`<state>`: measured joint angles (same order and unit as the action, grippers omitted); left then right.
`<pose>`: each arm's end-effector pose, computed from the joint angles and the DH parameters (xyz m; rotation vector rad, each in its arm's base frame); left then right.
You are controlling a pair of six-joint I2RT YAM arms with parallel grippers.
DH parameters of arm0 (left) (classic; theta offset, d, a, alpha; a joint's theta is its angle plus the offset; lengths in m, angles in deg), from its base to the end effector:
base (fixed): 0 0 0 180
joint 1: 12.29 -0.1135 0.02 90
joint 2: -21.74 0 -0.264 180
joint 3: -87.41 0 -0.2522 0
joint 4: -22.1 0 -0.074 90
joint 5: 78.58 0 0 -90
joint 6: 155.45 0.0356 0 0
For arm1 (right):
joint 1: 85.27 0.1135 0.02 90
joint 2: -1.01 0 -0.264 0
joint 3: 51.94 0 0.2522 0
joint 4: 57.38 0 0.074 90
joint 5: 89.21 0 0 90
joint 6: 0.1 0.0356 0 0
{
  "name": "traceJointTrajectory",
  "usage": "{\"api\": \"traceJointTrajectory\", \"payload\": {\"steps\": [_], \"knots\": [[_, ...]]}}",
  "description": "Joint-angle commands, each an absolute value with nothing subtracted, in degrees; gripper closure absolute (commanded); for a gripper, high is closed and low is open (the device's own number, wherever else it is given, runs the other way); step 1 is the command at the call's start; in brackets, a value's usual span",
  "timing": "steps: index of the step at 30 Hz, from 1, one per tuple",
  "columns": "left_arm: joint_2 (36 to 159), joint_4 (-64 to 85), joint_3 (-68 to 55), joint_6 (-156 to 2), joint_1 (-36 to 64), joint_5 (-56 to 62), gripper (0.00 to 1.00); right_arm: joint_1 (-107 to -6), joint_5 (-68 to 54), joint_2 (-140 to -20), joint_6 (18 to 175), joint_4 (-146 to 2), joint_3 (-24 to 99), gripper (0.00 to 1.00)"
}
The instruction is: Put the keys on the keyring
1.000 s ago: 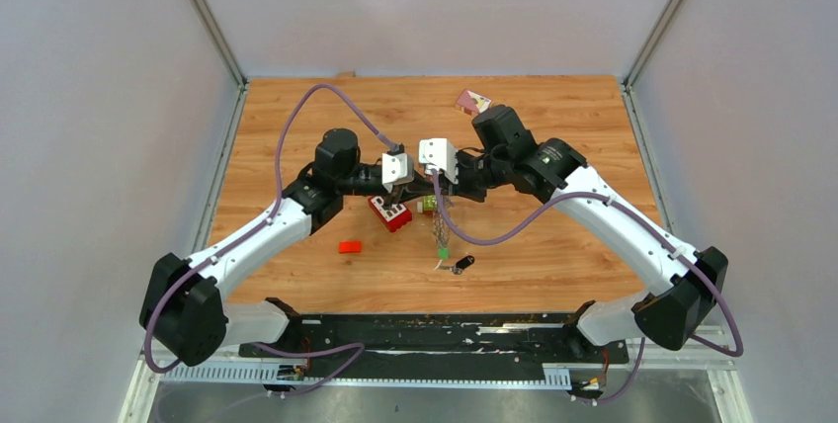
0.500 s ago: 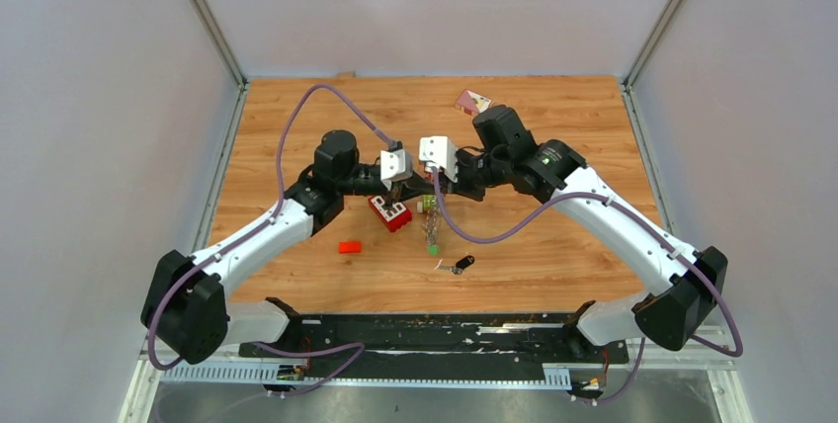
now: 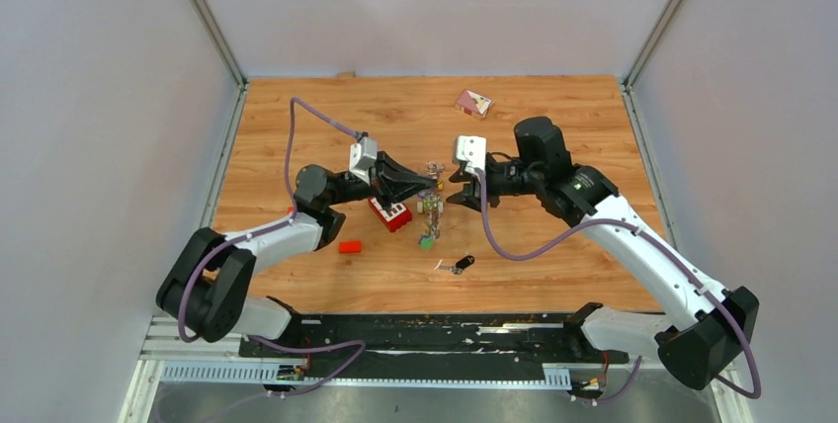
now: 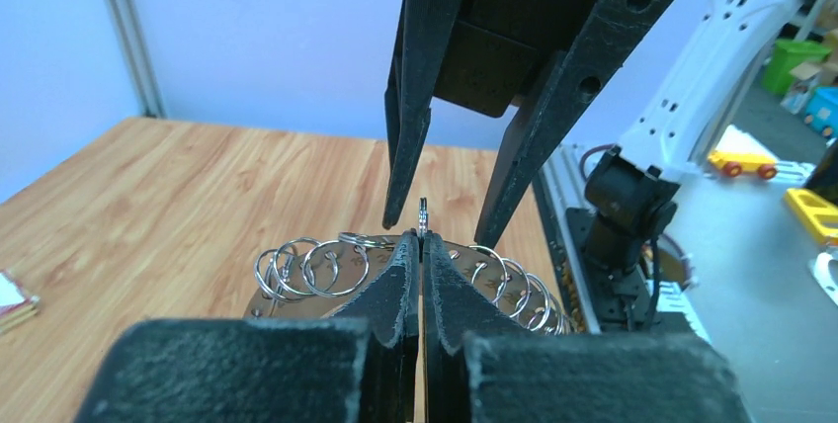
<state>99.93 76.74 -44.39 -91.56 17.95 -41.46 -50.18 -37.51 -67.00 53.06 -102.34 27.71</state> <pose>0.2200 -0.1611 0.2857 0.9275 1.1111 -1.3434 0.1946 0.1637 0.3532 -1.5171 1.4360 0.6960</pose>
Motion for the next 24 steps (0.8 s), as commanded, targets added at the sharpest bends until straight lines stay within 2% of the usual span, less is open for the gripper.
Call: {"api": "traceJointTrajectory", "payload": {"steps": [1, 9, 24], "knots": [[101.91, 94.45, -44.69, -101.77, 17.86, -41.87, 1.00, -50.36, -42.85, -65.91, 54.67, -96.94, 27.63, 0.58], [101.78, 93.45, -45.21, -100.44, 17.86, -42.53, 1.00, -50.69, -43.91, -67.43, 54.29, -98.88, 31.39, 0.60], [101.79, 91.14, -45.38, -98.50, 17.97, -42.86, 1.00, -50.72, -47.63, -69.64, 54.78, -99.80, 34.04, 0.82]]}}
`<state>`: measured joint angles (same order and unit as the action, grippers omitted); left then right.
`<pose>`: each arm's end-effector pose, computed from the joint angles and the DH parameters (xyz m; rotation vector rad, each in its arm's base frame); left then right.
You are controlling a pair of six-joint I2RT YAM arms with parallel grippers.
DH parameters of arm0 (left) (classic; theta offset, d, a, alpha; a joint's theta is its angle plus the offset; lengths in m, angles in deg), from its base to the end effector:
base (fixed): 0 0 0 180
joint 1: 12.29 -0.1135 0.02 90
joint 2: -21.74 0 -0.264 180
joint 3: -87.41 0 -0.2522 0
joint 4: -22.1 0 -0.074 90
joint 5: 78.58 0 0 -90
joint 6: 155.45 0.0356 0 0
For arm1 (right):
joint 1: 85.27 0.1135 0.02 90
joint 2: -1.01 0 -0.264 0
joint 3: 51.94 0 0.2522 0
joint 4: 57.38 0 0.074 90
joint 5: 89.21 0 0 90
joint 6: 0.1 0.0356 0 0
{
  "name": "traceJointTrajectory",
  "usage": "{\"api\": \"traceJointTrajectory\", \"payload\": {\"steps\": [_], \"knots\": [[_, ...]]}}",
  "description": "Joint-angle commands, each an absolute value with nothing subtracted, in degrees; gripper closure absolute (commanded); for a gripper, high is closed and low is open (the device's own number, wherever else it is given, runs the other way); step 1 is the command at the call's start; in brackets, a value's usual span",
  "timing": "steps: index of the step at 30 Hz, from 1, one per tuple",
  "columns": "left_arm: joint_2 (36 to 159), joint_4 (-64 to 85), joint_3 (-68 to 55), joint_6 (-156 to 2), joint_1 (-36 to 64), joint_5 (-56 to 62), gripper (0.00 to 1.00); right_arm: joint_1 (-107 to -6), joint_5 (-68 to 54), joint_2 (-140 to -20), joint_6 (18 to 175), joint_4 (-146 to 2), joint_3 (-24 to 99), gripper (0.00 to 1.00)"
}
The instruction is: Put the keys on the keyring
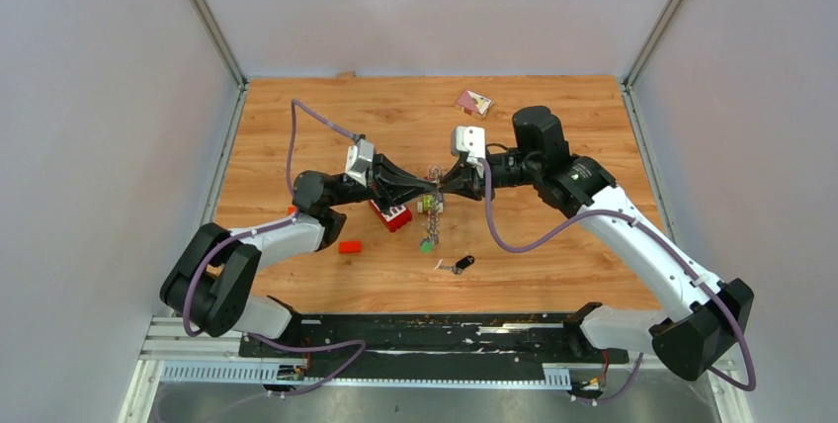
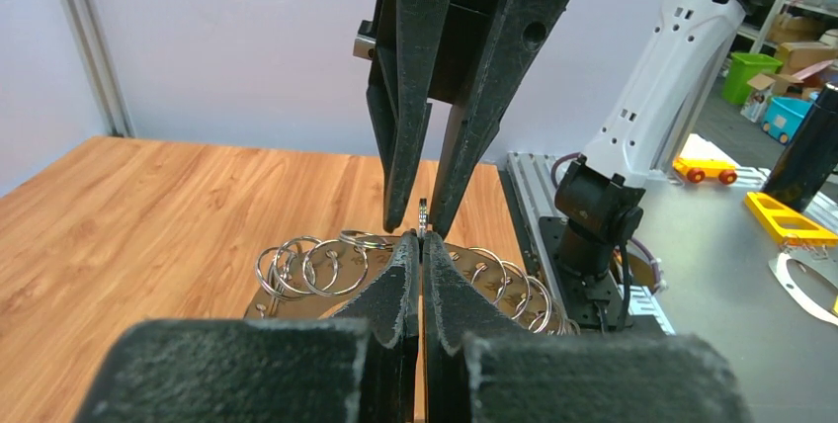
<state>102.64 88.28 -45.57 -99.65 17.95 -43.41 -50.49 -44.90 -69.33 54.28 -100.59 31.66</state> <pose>0.2164 -0.1599 0.2841 0.9232 1.0510 -1.4326 0.2009 0.1706 0.3706 -1.5204 1.3271 0.8178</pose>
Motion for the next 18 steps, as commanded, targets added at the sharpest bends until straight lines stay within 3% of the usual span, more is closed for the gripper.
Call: {"api": "traceJointTrajectory", "payload": {"steps": [1, 8, 14, 15, 18], "knots": [[101.84, 91.07, -45.40, -98.47, 18.03, -42.91, 1.00, -50.65, -47.68, -69.65, 54.82, -99.75, 33.99, 0.84], [102.06, 90.96, -45.32, -98.51, 18.09, -43.03, 1.00, -50.65, -48.08, -70.07, 54.99, -99.12, 33.67, 0.99], [101.69, 87.53, -45.00, -95.25, 18.12, -44.62, 1.00, -50.51, -44.94, -70.39, 52.97, -100.76, 34.40, 1.00], [101.10, 84.72, -44.56, -93.03, 18.12, -45.19, 0.98, -50.25, -43.32, -70.59, 51.62, -102.31, 35.02, 1.00], [97.34, 68.06, -42.49, -78.91, 18.12, -45.41, 0.80, -49.63, -39.43, -72.19, 47.54, -109.09, 38.34, 1.00]]}}
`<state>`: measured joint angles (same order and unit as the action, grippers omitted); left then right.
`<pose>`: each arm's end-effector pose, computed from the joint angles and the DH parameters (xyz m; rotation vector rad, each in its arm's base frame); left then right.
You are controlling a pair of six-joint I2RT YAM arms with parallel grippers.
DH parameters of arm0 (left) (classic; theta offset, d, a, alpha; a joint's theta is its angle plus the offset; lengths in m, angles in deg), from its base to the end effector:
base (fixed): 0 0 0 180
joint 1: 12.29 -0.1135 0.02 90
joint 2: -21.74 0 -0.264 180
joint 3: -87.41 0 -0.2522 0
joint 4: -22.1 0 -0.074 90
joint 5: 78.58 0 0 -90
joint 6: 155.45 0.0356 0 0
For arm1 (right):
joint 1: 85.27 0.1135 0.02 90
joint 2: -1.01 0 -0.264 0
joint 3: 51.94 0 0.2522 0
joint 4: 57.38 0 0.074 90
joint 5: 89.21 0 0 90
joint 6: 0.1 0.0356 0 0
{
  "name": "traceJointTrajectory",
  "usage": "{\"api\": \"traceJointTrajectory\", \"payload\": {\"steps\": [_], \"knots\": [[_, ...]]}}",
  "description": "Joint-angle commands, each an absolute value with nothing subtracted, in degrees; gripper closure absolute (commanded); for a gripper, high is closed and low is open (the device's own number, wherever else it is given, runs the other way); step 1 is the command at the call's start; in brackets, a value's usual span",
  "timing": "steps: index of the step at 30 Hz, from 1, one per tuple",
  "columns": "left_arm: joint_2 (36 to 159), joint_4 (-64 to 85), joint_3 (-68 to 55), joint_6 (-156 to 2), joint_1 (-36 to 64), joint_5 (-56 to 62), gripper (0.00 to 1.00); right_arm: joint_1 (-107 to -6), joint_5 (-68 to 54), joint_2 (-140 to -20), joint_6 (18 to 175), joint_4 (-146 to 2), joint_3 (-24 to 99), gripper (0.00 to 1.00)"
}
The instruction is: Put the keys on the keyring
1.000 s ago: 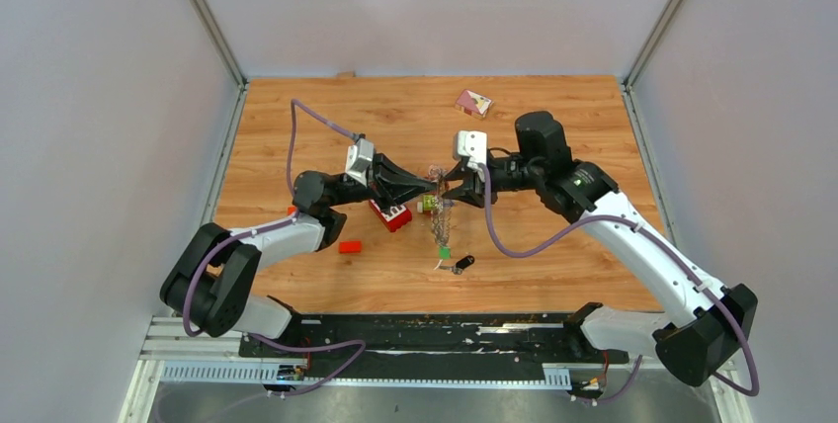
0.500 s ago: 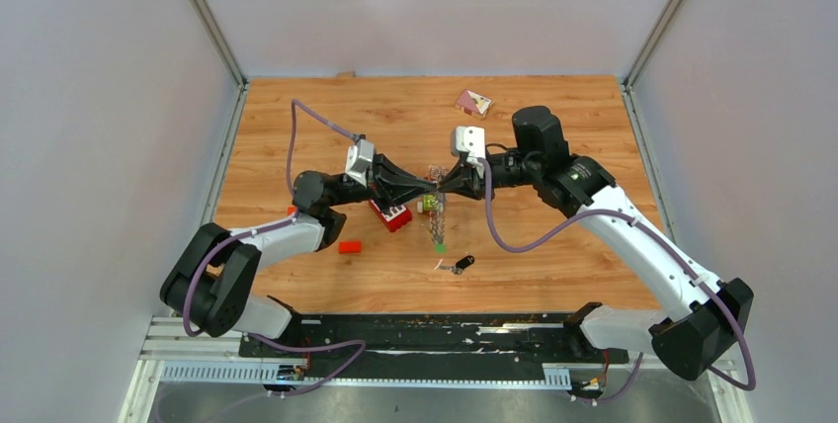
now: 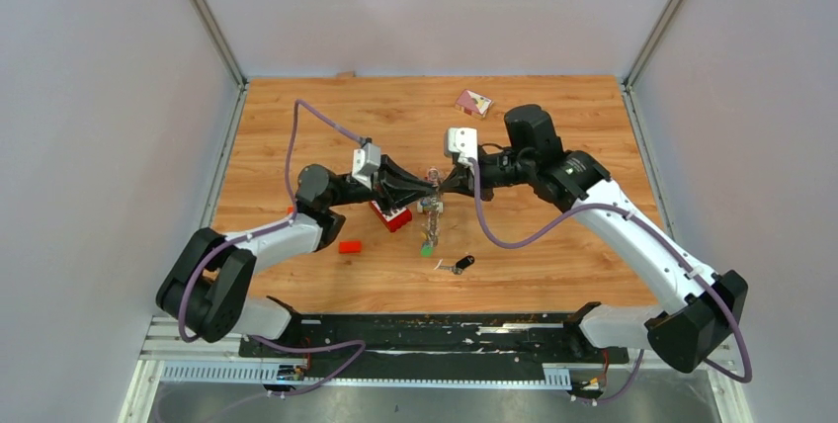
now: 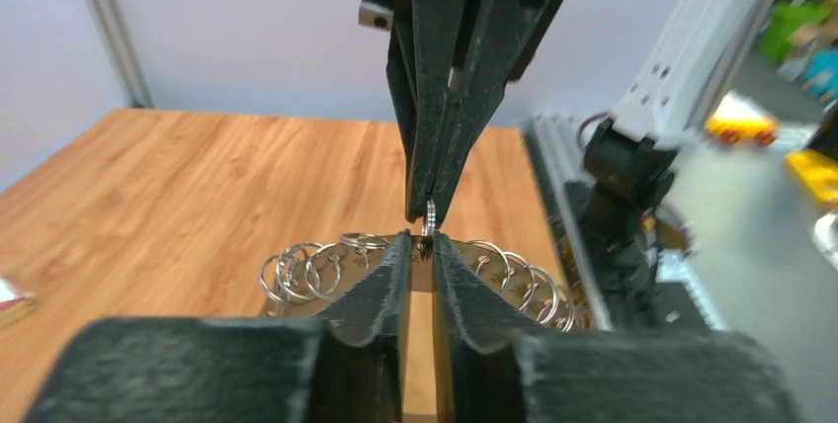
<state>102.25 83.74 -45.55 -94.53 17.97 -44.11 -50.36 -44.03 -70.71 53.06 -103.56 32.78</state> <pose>0.2183 -0.1613 0.2792 0.9606 1.0703 -1.3869 0.2038 0.1728 0.3666 -1.5448 1.3691 0.8123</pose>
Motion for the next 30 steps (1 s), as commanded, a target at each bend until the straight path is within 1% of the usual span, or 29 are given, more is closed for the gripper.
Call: {"api": "traceJointTrajectory", "payload": {"steps": [1, 3, 5, 6, 9, 12, 18, 21, 25, 30], "knots": [[95.71, 60.98, -41.23, -73.10, 18.12, -45.07, 0.75, -49.48, -38.60, -72.76, 46.27, -111.29, 39.78, 1.00], [93.23, 46.21, -37.90, -61.90, 18.16, -44.05, 0.65, -49.14, -36.70, -73.80, 44.99, -114.44, 41.26, 1.00], [91.89, 35.13, -35.18, -54.85, 18.25, -43.30, 0.58, -48.61, -34.78, -74.63, 44.33, -116.26, 42.00, 1.00], [91.77, 32.20, -34.01, -52.68, 18.40, -42.94, 0.55, -48.25, -34.05, -74.99, 44.24, -116.80, 42.36, 1.00], [92.19, 25.56, -31.15, -48.15, 19.57, -42.22, 0.52, -47.56, -33.16, -75.91, 44.57, -117.56, 43.08, 1.00], [93.13, 21.98, -29.40, -45.49, 21.27, -41.02, 0.52, -47.00, -32.50, -76.39, 45.31, -117.04, 43.47, 1.00], [93.96, 21.36, -28.99, -45.23, 22.32, -40.31, 0.56, -46.61, -31.06, -76.34, 46.20, -116.17, 43.82, 1.00], [93.84, 21.26, -29.32, -45.54, 22.41, -40.29, 0.56, -46.57, -30.47, -76.24, 46.59, -115.82, 43.59, 1.00], [94.27, 21.77, -29.60, -46.35, 22.77, -39.98, 0.60, -46.50, -30.30, -76.02, 47.12, -114.98, 43.09, 1.00], [95.15, 23.44, -29.24, -48.51, 23.01, -39.29, 0.69, -46.17, -30.33, -76.16, 47.51, -114.65, 42.90, 1.00]]}}
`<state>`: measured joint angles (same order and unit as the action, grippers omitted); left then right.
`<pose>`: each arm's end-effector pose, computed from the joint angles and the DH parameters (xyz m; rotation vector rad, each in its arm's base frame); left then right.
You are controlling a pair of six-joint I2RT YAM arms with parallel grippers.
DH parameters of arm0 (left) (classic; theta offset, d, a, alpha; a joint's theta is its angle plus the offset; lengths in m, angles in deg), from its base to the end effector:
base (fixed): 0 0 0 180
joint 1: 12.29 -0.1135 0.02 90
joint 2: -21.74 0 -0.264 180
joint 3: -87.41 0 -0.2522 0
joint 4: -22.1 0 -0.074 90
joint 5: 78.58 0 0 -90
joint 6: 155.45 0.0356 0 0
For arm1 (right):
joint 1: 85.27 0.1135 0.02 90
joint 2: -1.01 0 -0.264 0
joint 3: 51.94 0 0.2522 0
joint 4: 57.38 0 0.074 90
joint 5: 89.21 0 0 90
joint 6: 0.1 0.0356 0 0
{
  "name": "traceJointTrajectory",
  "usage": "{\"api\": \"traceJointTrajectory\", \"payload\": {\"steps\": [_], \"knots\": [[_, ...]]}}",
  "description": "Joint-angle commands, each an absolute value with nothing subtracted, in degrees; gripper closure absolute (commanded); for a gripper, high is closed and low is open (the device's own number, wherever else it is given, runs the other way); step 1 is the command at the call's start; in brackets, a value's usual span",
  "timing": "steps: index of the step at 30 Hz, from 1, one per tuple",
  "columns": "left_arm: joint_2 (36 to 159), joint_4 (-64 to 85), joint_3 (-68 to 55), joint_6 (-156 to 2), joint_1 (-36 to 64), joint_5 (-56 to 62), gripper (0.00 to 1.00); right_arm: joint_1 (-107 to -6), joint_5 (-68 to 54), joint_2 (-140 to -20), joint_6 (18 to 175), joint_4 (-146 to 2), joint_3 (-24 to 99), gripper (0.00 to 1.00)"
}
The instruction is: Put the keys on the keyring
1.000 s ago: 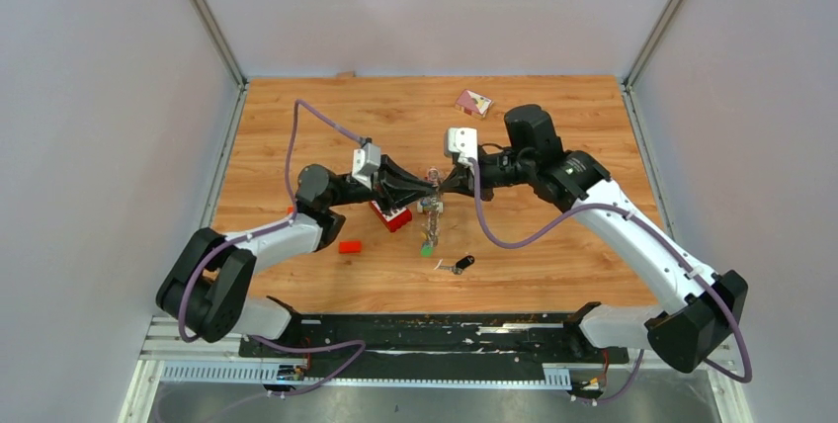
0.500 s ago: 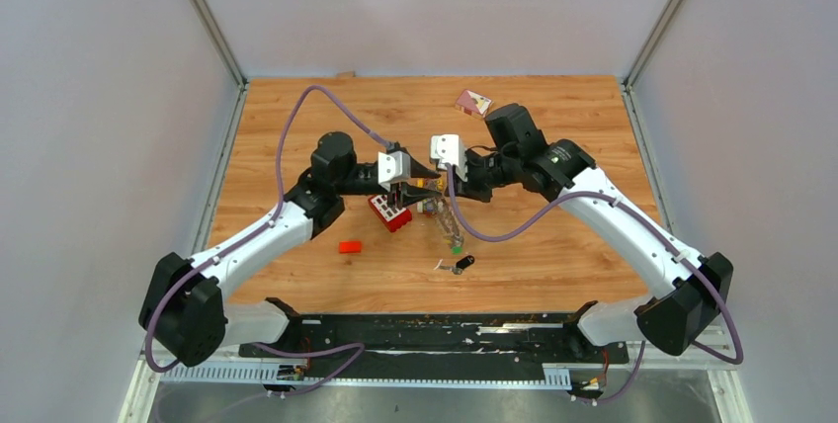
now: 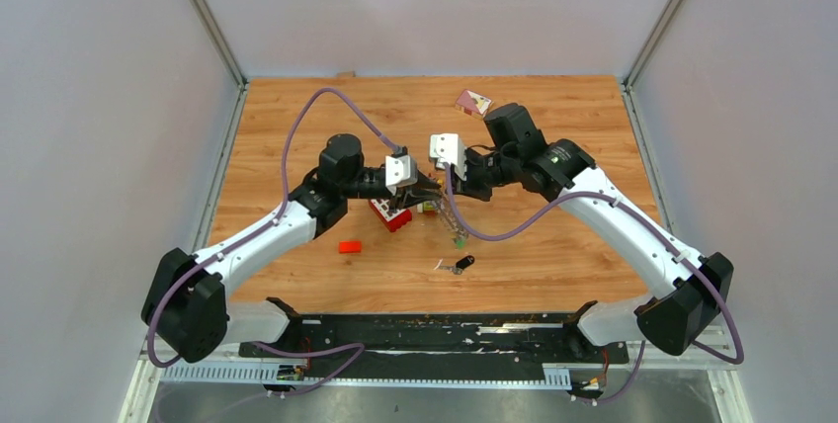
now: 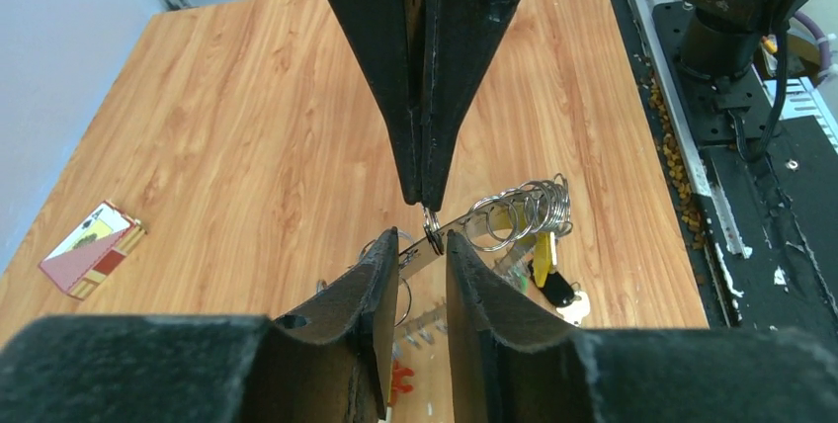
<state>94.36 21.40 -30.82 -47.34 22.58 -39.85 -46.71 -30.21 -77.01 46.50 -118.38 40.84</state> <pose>0.2164 -0.1847 0.2987 1.3367 1.2086 -0.9962 0.2086 0.1897 0.3605 -1.6981 1.5650 0.5970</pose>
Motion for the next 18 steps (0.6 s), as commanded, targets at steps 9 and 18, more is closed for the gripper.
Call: {"api": "traceJointTrajectory", "payload": {"steps": [9, 18], "knots": [[96.42, 24.64, -28.52, -50.64, 23.29, -38.89, 0.80, -45.18, -29.63, -76.02, 47.95, -114.15, 42.29, 1.00], [96.71, 24.87, -28.17, -51.30, 23.38, -39.19, 0.88, -44.63, -28.70, -76.06, 48.02, -113.68, 41.68, 1.00]]}}
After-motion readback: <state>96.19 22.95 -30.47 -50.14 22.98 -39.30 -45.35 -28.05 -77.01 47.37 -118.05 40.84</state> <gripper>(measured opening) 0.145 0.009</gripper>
